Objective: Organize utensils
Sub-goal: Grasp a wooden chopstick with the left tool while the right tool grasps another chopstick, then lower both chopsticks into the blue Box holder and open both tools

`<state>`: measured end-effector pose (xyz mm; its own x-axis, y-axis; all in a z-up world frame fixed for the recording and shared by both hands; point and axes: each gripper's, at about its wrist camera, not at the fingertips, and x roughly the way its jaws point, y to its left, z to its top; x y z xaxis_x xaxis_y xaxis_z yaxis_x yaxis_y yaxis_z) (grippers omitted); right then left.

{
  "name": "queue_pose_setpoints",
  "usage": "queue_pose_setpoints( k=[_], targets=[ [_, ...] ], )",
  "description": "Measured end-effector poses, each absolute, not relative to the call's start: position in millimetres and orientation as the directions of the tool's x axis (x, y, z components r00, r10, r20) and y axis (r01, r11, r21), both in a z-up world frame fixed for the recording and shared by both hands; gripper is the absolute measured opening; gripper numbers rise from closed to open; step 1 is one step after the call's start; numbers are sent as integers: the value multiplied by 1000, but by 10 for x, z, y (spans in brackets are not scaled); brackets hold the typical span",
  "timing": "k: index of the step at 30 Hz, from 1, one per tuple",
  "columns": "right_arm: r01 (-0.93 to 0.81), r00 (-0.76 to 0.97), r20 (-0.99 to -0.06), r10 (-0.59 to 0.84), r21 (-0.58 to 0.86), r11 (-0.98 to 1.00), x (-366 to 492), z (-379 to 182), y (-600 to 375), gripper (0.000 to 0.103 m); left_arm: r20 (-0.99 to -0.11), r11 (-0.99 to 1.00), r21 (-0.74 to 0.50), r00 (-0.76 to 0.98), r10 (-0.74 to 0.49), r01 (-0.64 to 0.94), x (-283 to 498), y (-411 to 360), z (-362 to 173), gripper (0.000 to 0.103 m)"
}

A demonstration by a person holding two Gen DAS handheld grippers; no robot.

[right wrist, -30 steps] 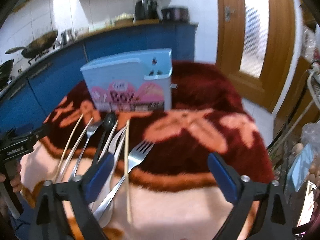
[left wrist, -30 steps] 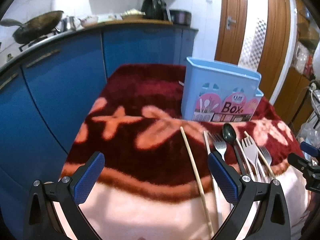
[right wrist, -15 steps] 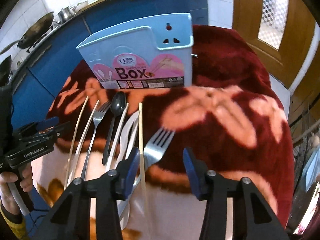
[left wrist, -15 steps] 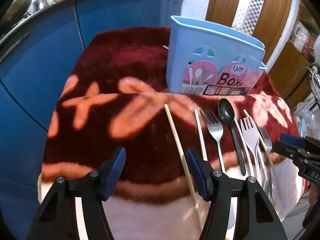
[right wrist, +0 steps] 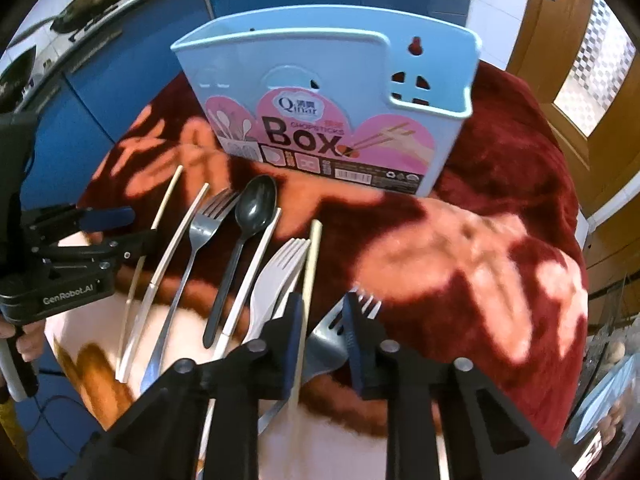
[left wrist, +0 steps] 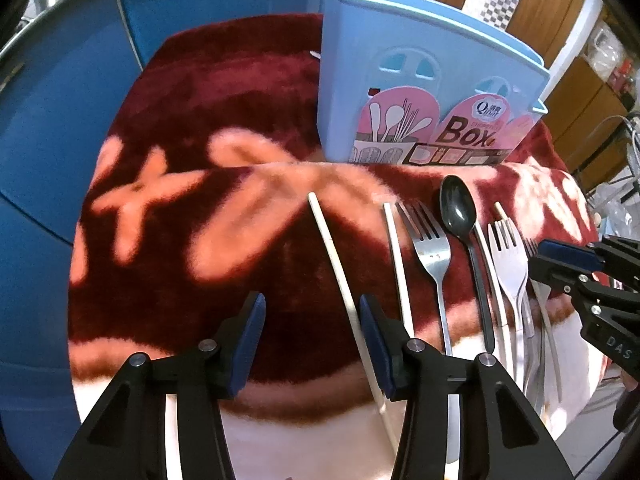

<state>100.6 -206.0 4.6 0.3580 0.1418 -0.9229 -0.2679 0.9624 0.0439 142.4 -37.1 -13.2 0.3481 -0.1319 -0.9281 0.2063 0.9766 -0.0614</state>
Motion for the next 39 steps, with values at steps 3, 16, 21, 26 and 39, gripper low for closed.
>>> queue_pose_setpoints(
  k=[3,16,21,26,39],
  targets=[
    [-279,342,-926,157,60,959,1069,41,-2050,15,-936,974,-57,328,-128,217,1477,-373,-144,49],
    [-259,353,-909,223,135,956,1117,-20,-2042,7,-960,968,-125,221,-174,219,1624,-438,-109,10],
    [-248,433,-862,264,167,954,967,155,-2125,6,-937,961,-209,243,-250,183,1566,-316,-63,4],
    [-237,528,-796,296,197,951,785,352,-2269,6,-887,944,-278,331,-323,176,1407,-158,113,4],
    [-217,810,-510,290,198,956,617,1075,-2506,6,-636,912,-309,655,-408,268,1387,-216,1001,4]
  ],
)
